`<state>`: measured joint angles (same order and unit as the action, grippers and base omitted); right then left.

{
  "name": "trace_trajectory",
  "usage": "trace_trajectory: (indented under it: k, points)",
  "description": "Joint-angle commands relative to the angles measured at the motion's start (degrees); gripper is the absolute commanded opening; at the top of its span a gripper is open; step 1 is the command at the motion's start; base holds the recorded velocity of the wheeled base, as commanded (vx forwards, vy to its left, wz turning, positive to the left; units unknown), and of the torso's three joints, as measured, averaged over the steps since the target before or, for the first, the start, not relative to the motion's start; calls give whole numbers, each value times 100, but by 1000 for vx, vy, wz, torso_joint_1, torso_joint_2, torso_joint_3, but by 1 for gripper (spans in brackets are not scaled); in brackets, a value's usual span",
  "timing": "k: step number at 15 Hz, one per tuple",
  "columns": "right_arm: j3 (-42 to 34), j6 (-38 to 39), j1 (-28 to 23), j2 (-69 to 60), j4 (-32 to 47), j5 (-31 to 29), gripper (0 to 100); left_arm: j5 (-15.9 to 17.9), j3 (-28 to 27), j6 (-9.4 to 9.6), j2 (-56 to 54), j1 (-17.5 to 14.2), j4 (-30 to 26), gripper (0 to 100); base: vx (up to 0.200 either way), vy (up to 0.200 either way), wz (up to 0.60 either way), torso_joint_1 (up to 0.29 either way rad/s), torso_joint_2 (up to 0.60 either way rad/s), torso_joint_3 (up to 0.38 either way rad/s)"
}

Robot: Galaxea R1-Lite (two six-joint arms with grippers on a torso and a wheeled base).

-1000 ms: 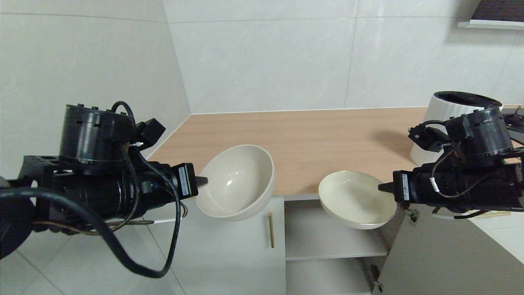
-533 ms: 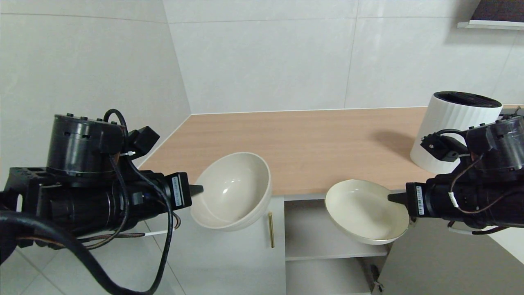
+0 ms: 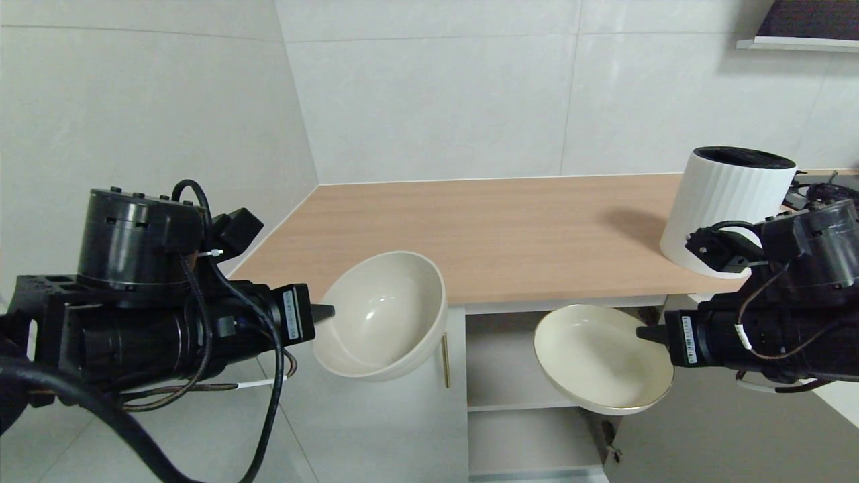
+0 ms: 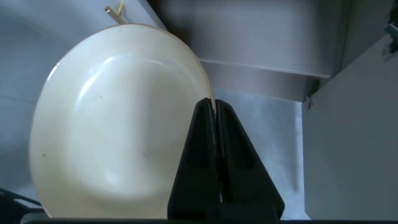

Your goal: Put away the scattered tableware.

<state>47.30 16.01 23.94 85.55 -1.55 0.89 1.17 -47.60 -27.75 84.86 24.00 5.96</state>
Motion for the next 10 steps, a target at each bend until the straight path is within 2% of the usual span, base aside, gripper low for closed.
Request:
trace_trajectory:
  k: [1, 7, 10]
  points:
    - [-1, -1, 5, 23, -3, -1, 0, -3, 6, -3, 40, -1, 2, 0, 0, 0, 0, 0, 0, 0]
    - [-1, -1, 5, 199, -3, -1, 0, -3, 6, -3, 75, -1, 2, 0, 0, 0, 0, -5, 13, 6]
    - [-1, -1, 5, 216, -3, -10, 0, -3, -3, -3, 83, -1, 2, 0, 0, 0, 0, -144, 349, 198]
